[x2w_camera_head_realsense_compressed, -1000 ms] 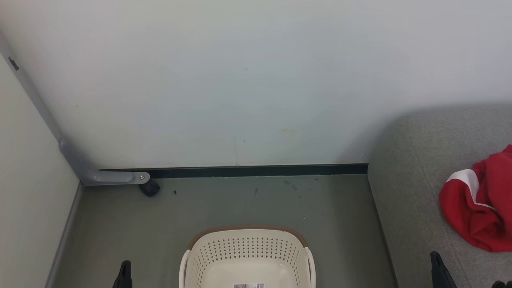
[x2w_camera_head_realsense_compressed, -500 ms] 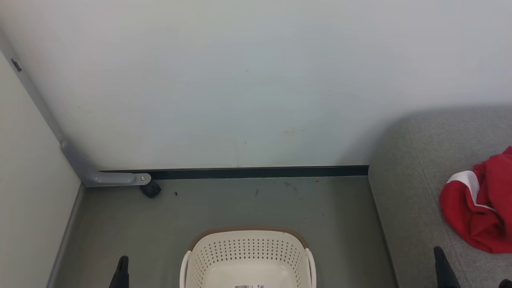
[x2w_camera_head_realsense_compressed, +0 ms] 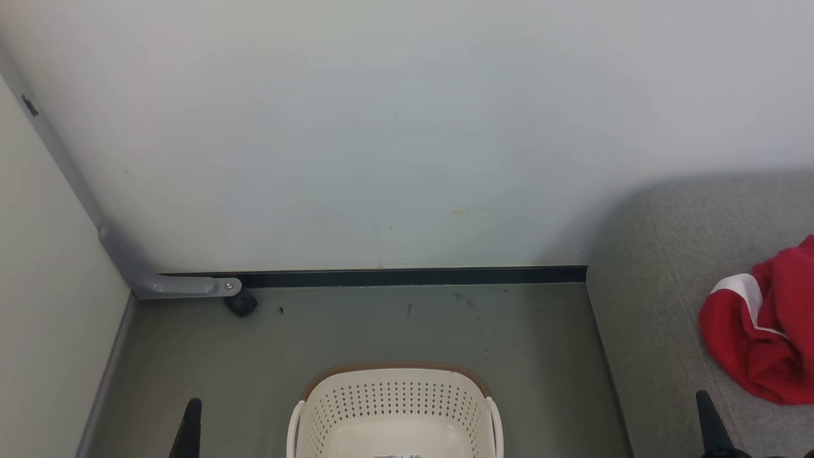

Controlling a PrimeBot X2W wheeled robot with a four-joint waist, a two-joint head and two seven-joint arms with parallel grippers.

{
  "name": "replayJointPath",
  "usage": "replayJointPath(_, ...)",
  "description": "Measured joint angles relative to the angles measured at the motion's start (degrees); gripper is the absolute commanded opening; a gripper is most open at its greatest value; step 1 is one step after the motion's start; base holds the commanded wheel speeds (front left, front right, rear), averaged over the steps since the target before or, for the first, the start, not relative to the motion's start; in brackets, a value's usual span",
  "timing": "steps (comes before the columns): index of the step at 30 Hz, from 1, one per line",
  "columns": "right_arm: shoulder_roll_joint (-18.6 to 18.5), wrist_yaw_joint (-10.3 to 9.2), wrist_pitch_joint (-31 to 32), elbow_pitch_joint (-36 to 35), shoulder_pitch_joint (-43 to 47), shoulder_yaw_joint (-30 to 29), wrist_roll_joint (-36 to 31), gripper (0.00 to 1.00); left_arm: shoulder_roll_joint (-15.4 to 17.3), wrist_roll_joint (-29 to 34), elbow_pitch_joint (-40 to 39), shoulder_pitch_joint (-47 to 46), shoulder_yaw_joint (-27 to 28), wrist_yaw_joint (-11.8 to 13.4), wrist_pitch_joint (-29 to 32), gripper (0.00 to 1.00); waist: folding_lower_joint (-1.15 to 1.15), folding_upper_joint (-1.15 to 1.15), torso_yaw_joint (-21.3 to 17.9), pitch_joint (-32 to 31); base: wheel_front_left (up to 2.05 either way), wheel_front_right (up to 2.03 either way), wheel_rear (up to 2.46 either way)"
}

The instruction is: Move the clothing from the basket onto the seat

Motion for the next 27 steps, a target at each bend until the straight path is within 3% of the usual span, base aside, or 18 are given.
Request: replayJointPath(27, 2.6, 2.91, 5.7, 3.2, -3.5, -5.8, 19.9, 0.00, -2.2, -17.7, 4.6, -3.9, 5.0, -4.0, 5.7, 0.00, -0.01, 0.00, 0.3, -0.7, 0.00, 0.00, 0.00)
